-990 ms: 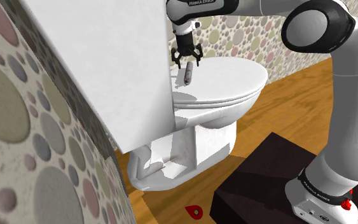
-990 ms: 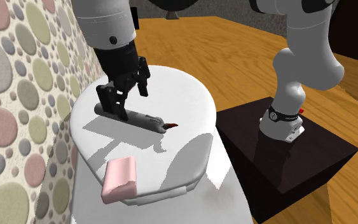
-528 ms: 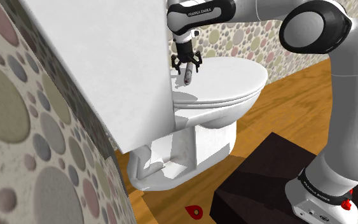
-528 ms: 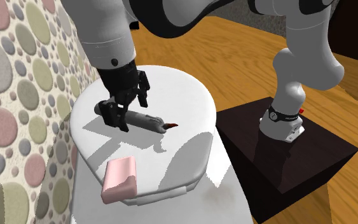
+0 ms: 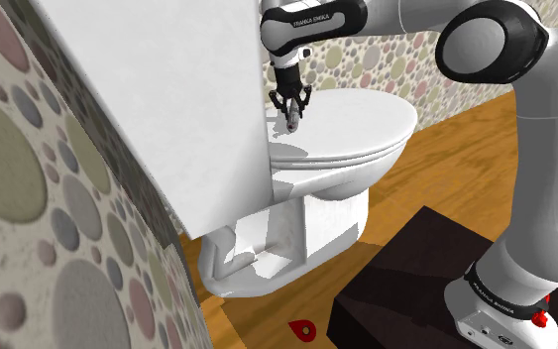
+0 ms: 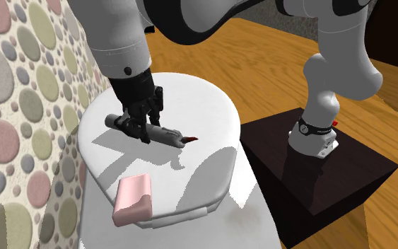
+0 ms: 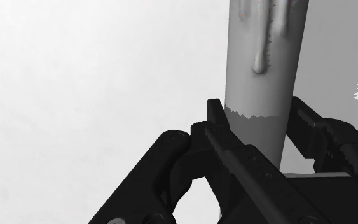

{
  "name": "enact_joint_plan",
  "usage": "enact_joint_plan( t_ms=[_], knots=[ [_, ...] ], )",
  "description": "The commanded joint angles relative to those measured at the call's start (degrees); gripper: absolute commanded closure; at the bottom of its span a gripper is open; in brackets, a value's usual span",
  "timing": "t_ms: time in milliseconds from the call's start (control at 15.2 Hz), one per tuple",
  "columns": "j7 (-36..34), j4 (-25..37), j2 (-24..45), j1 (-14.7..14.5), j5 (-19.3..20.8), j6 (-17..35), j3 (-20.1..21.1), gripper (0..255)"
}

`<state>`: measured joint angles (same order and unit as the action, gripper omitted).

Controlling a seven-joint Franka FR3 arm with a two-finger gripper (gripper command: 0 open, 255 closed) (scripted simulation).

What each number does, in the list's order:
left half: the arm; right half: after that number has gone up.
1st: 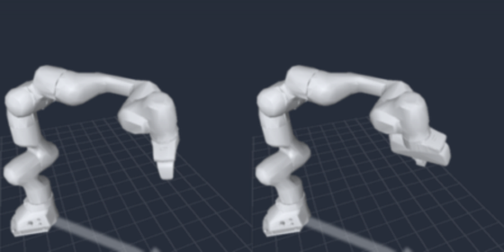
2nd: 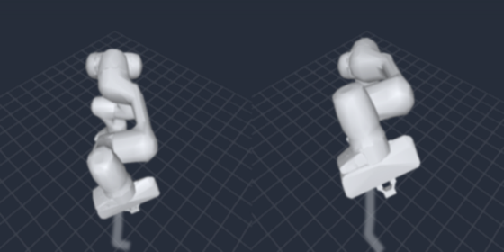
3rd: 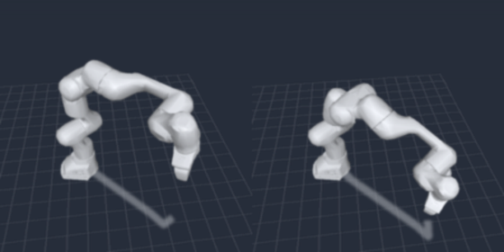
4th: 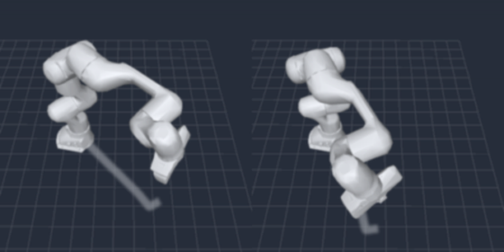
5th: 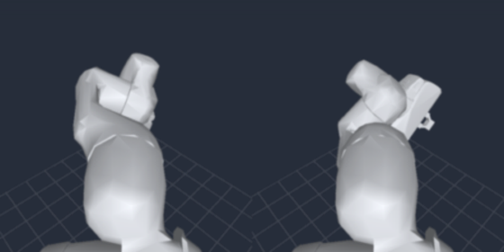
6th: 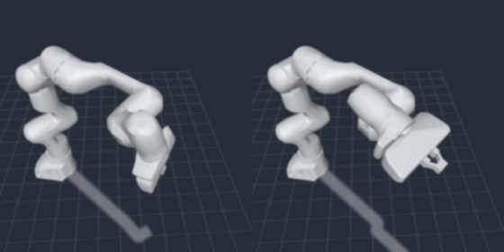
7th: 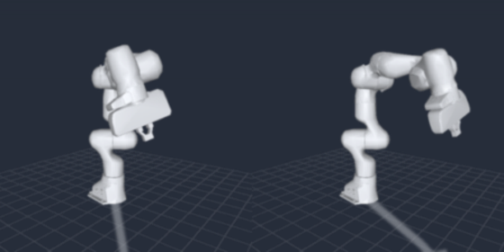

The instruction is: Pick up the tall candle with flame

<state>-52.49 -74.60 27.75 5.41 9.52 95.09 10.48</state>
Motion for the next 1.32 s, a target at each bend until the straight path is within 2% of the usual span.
enact_joint_plan(
  t_ms=[0, 264, 1122, 1254],
  knots=[
    [0.0, 0.0, 0.0, 0.0, 0.0, 0.0, 0.0, 255],
    [0.1, 1.5, 0.0, -0.1, 0.0, -1.5, 0.0, 255],
    [1.1, 15.4, 2.4, -1.3, 0.3, -12.9, 0.0, 255],
    [1.1, 15.5, 2.4, -1.3, 0.3, -13.1, 0.0, 255]
  ],
)
